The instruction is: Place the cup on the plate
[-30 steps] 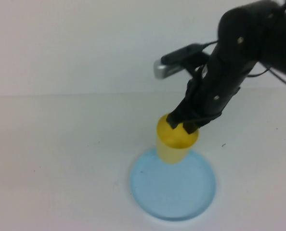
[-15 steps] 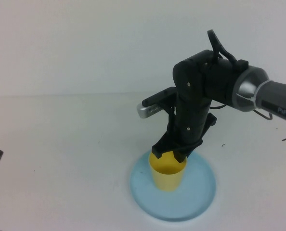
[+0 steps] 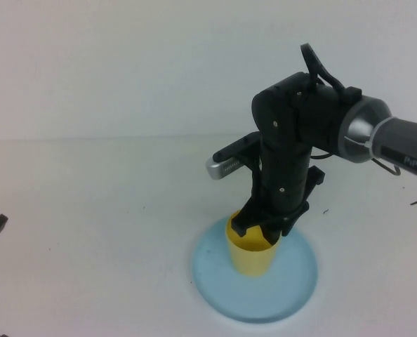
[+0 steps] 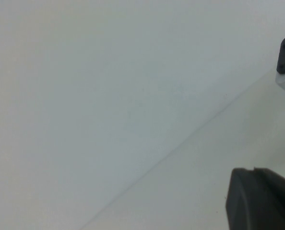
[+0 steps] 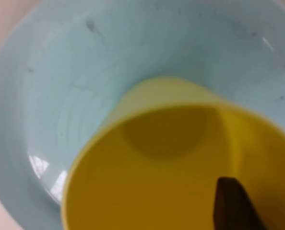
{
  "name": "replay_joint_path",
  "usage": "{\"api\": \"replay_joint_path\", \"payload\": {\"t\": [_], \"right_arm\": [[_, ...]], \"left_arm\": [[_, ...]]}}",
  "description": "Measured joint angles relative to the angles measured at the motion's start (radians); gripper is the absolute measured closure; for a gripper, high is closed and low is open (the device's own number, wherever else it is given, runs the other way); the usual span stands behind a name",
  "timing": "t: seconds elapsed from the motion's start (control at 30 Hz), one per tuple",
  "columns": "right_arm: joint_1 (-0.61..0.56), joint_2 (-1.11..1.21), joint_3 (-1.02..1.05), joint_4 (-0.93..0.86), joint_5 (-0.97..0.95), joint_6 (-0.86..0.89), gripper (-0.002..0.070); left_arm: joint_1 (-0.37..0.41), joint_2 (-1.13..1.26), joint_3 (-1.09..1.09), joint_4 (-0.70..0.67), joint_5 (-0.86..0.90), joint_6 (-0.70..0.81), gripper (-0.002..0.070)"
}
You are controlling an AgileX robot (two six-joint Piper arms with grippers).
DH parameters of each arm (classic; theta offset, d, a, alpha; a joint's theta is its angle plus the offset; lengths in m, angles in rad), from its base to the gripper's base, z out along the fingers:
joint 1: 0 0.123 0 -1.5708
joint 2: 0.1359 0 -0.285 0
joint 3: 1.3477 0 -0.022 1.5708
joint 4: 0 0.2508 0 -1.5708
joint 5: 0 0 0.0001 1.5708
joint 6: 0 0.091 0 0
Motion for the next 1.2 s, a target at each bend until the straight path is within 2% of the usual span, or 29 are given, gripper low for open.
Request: {"api": "replay_joint_path", "payload": {"t": [0.1, 0.2, 0.43, 0.63, 0.77, 0.93, 1.07, 1.2], "right_arm": [[0.0, 0.0, 0.0, -0.012, 0.018, -0.002, 0.0391], [0.0, 0.0, 0.0, -0.014, 0.022, -0.002, 0.0325], [0.0, -0.073, 0.0, -0.023, 0.024, 0.01, 0.0299], [0.0, -0.206, 0.0, -0.176, 0.031, 0.127, 0.0304], [-0.002, -0.326, 0.002, -0.225, 0.039, 0.164, 0.0362], [0.011, -0.513, 0.056, -0.229, 0.044, 0.182, 0.05], [0.078, -0.674, 0.171, -0.243, 0.024, 0.186, 0.0622], [0.185, -0.85, 0.335, -0.256, -0.053, 0.189, 0.0666]], "left_arm": [[0.0, 0.0, 0.0, 0.002, 0.007, 0.0, 0.0673], [0.0, 0.0, 0.0, 0.007, 0.026, 0.0, 0.0673], [0.0, 0.0, 0.0, 0.045, 0.038, 0.0, 0.0673], [0.0, -0.009, 0.0, 0.136, 0.079, -0.058, 0.0673], [0.0, -0.03, 0.0, 0.136, 0.079, -0.096, 0.0673], [0.0, -0.077, 0.0, 0.133, 0.079, -0.161, 0.0673], [0.002, -0.106, 0.0, 0.135, 0.082, -0.179, 0.0673], [0.046, -0.118, 0.0, 0.132, 0.087, -0.184, 0.0673]]}}
